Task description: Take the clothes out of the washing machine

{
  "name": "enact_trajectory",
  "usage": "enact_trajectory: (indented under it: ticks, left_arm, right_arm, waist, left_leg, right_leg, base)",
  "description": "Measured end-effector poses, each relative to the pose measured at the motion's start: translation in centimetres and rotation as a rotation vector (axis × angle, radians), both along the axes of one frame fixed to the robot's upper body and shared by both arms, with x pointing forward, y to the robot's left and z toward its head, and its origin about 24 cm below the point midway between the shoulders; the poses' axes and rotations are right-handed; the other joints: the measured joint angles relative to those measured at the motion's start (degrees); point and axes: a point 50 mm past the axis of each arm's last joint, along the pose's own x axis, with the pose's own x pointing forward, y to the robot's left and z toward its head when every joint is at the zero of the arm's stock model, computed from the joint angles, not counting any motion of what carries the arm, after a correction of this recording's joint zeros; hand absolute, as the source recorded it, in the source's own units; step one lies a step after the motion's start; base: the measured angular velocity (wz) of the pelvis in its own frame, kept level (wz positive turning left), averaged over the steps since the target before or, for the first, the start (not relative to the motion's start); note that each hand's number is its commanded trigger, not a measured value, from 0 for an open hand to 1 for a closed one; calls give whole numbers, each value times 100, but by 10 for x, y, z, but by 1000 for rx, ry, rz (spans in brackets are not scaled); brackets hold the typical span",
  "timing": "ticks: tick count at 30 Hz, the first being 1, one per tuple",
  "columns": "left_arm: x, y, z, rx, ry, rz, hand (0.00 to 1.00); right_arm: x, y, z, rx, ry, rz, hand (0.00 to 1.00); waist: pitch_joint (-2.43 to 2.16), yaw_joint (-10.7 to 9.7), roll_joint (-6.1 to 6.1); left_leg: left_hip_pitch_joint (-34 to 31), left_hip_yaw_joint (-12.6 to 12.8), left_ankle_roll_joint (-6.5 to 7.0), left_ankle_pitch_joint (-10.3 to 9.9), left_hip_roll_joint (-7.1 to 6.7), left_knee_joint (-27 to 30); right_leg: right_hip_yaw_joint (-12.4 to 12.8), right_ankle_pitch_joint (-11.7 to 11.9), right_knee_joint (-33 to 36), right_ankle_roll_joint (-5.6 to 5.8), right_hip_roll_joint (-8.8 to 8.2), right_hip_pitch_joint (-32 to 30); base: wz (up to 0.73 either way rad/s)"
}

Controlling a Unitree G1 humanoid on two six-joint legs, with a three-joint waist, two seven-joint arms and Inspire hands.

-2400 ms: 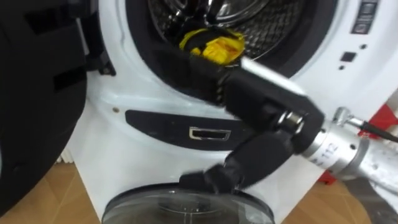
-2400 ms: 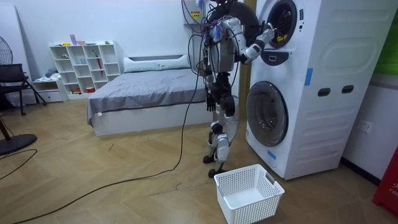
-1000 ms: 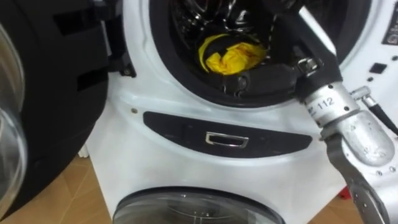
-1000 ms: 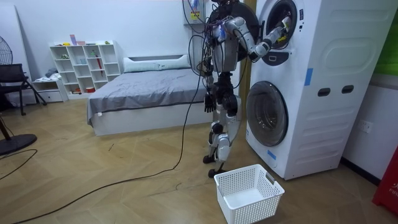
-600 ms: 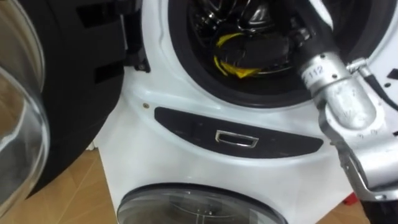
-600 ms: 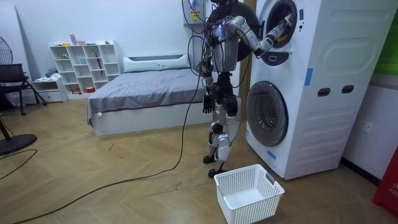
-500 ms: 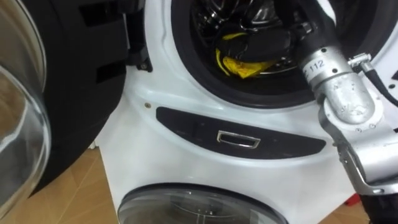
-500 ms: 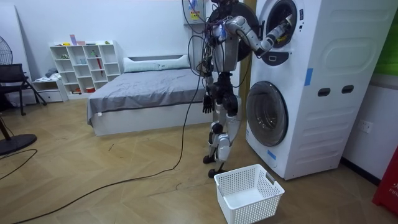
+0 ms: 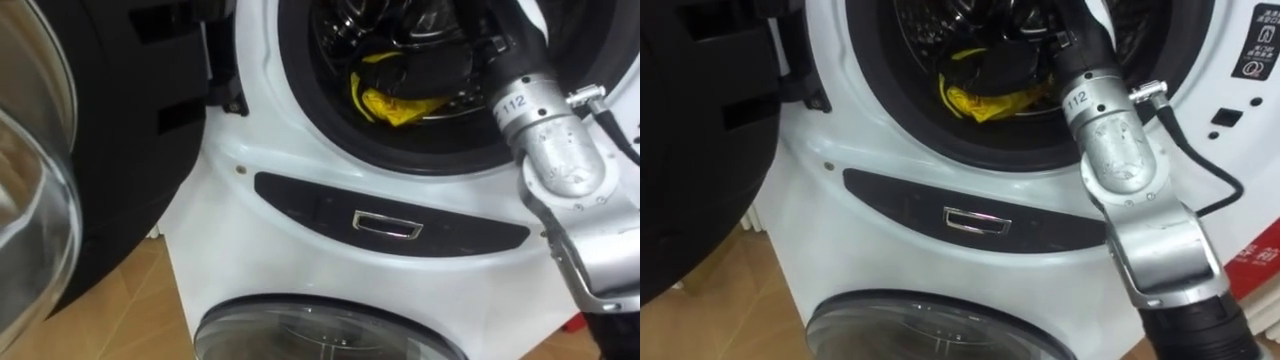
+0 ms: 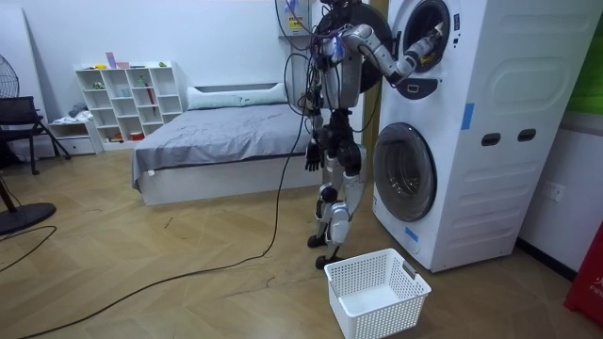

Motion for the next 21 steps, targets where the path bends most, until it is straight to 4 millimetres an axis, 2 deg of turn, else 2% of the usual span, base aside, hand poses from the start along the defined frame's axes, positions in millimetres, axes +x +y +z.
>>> enact_trajectory:
  ticks: [3,7,11,14,17,21]
  left_arm:
    - [0,1,0,-4,-10,19,0]
    - [0,4,2,-2,-21,55,0]
    - [0,8,3,0,-25,62,0]
    - [2,12,4,-4,-35,56,0]
    - [8,16,6,6,-61,51,0]
    - [10,22,7,21,-65,52,0]
  right_arm:
    - [0,-11,3,-119,8,-36,0]
    - [0,-12,2,-224,69,-17,0]
    - [-4,-16,7,-315,107,12,0]
    - [-5,-16,5,-362,163,54,0]
    - [-6,-16,2,-412,215,99,0]
    - [-18,-15,4,-537,273,181,0]
  waist:
    - [-18,-33,-14]
    - [-75,-49,-96]
    - [-94,-134,-203]
    - [-82,-175,-279]
    - [-39,-189,-376]
    - [9,-189,-466]
  left_leg:
    - [-14,-42,13,9,-9,-1]
    - [-38,-38,15,10,-14,-1]
    - [-31,-56,23,15,-28,-5]
    - [8,-37,26,18,-27,-7]
    - [8,-27,29,20,-24,3]
    - [6,8,31,15,-23,-60]
  right_leg:
    - [-15,0,0,0,-6,-8]
    - [-23,-1,-2,1,-10,-39]
    - [0,-1,-1,2,-18,-33]
    - [14,-1,-2,2,-21,-12]
    - [32,-1,-2,2,-21,-16]
    - [115,0,-3,2,-9,-18]
  base:
    - [4]
    - [1]
    - [3]
    - [-4]
    - [-5]
    - [-5]
